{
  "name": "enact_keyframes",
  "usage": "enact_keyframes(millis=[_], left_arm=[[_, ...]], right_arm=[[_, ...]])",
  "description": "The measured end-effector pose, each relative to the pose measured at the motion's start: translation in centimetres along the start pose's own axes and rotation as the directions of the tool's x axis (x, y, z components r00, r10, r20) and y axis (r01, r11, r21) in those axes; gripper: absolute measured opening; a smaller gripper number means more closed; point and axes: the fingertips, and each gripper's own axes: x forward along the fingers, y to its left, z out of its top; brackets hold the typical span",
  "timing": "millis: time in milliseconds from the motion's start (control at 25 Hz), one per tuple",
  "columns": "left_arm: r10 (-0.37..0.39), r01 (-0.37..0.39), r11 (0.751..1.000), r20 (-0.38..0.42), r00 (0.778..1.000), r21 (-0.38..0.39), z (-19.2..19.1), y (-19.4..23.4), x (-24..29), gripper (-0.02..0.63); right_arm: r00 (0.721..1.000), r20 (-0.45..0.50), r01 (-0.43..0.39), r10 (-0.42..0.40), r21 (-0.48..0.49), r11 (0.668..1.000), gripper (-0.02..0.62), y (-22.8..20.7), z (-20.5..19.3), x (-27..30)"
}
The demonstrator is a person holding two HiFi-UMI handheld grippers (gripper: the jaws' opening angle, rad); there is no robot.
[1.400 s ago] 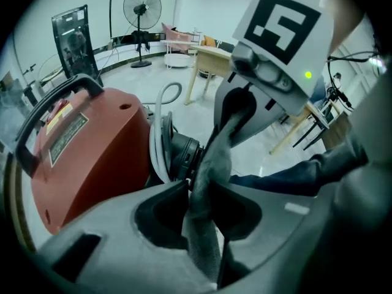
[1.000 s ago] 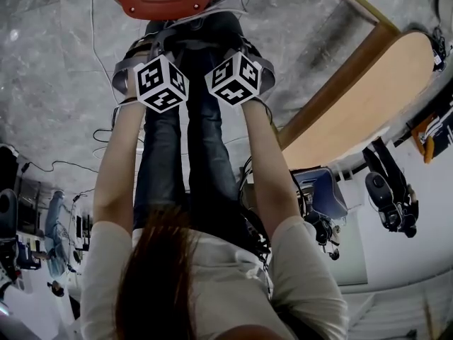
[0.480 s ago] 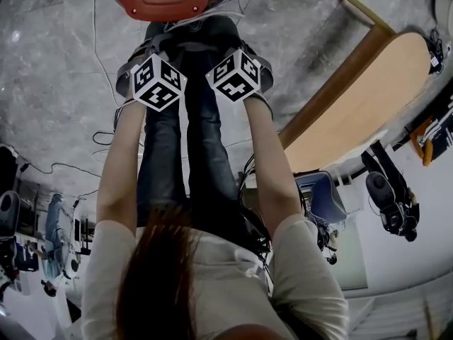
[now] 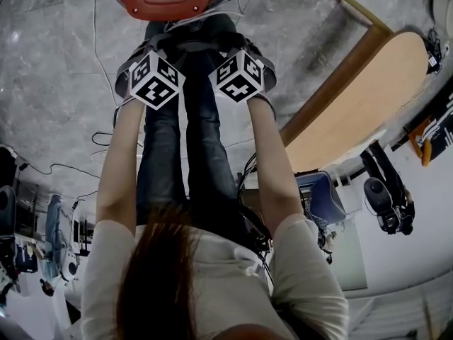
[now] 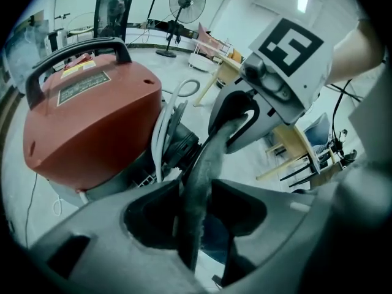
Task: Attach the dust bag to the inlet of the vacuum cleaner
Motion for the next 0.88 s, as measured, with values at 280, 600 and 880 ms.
enact_keyframes(millis=[280,600,880], left_arm=[[0.013,-0.013,1.0,0.02,1.0,-0.021,0.3,0.3,-1.4,0.17],[0.031,-0.029,0.999,0.051,0.998,-0.036,1.0,0.0,-3.4,0.17],[0.14,-0.128,0.989,0.182,0.973,-0.077,3.2,0.6,-7.3,0.124]], right_arm=[[1.0,-0.003,-0.024,0.024,0.014,1.0,0.158,0.3,0.3,-1.1],[0.999,0.051,0.006,-0.011,0.089,0.996,0.152,-0.2,1.2,-3.6],[0.978,0.179,0.08,-0.109,0.161,0.984,0.065,-1.1,4.0,-7.5]])
